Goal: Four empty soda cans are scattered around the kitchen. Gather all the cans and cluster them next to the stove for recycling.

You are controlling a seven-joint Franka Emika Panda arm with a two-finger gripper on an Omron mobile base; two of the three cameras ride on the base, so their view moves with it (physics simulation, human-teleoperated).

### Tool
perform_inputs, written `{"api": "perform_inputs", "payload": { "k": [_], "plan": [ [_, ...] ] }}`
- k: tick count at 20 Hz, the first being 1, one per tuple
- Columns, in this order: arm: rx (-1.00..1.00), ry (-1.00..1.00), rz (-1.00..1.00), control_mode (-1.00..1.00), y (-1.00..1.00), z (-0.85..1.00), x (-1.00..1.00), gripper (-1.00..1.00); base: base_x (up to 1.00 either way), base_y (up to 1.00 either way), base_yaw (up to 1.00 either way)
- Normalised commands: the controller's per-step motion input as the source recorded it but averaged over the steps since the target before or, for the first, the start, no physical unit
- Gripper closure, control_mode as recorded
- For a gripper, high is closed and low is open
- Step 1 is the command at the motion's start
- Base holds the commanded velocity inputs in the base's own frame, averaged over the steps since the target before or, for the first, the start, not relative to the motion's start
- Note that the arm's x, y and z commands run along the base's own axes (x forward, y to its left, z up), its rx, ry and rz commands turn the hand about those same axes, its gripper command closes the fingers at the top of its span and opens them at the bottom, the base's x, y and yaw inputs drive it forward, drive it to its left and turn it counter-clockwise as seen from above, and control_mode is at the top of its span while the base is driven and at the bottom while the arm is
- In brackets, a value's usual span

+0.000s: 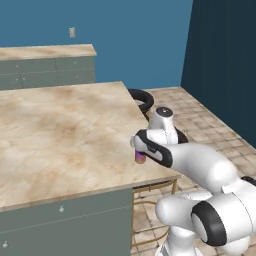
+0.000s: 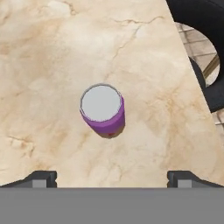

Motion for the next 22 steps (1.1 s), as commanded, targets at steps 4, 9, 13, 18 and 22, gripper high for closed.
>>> {"api": "perform_inputs", "payload": {
  "k": [4,9,13,18,22],
  "plan": [
    [0.00,0.00,0.00,-1.00,0.03,-0.33,0.34,-1.00,0.00,0.00,0.00],
    [0.00,0.00,0.00,-1.00,0.01,-0.32,0.29,-1.00,0.00,0.00,0.00],
    [0.00,0.00,0.00,-1.00,0.01,-0.20,0.18,-1.00,0.00,0.00,0.00],
    [0.00,0.00,0.00,-1.00,0.05,-0.11,0.26,-1.00,0.00,0.00,0.00],
    [0.00,0.00,0.00,-1.00,0.02,0.00,0.17,-1.00,0.00,0.00,0.00]
  ]
}}
